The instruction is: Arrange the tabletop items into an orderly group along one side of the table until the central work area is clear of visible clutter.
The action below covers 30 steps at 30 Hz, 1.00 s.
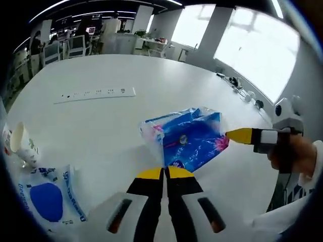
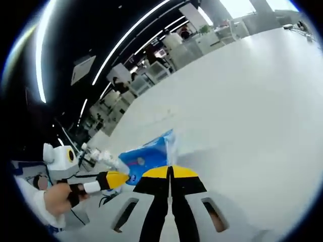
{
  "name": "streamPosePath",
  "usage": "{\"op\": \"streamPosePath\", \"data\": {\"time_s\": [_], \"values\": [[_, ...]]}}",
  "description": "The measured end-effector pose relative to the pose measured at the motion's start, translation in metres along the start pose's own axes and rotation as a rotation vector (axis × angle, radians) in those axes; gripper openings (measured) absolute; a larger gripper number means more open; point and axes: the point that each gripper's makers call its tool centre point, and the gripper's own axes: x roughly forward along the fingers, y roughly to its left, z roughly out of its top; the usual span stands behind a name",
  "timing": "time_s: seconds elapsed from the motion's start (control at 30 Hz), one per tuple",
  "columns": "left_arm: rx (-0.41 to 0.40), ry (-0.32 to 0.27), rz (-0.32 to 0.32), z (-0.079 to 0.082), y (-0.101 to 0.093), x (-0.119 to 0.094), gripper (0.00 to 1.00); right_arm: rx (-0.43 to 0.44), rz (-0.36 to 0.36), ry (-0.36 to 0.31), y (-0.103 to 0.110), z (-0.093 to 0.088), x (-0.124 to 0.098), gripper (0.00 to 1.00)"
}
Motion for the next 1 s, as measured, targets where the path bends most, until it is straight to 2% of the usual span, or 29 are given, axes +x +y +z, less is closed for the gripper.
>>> {"op": "streamPosePath", "data": {"time_s": [0.23, 0.4, 0.67, 1.0], "values": [[-0.021, 0.015, 0.011, 0.0, 0.013, 0.013, 0.0, 0.02, -0.011, 0.023, -0.009, -0.005, 0.018, 0.0], [-0.024, 0.042, 0.014, -0.006, 0.018, 0.023, 0.0, 0.022, -0.029, 0.049, -0.018, -0.012, 0.027, 0.0], [-0.031, 0.075, 0.013, -0.017, 0.02, 0.033, 0.0, 0.052, -0.048, 0.076, -0.031, -0.022, 0.034, 0.0], [-0.011, 0.106, 0.02, -0.027, 0.022, 0.035, 0.0, 0.066, -0.06, 0.108, -0.035, -0.036, 0.033, 0.0]]}}
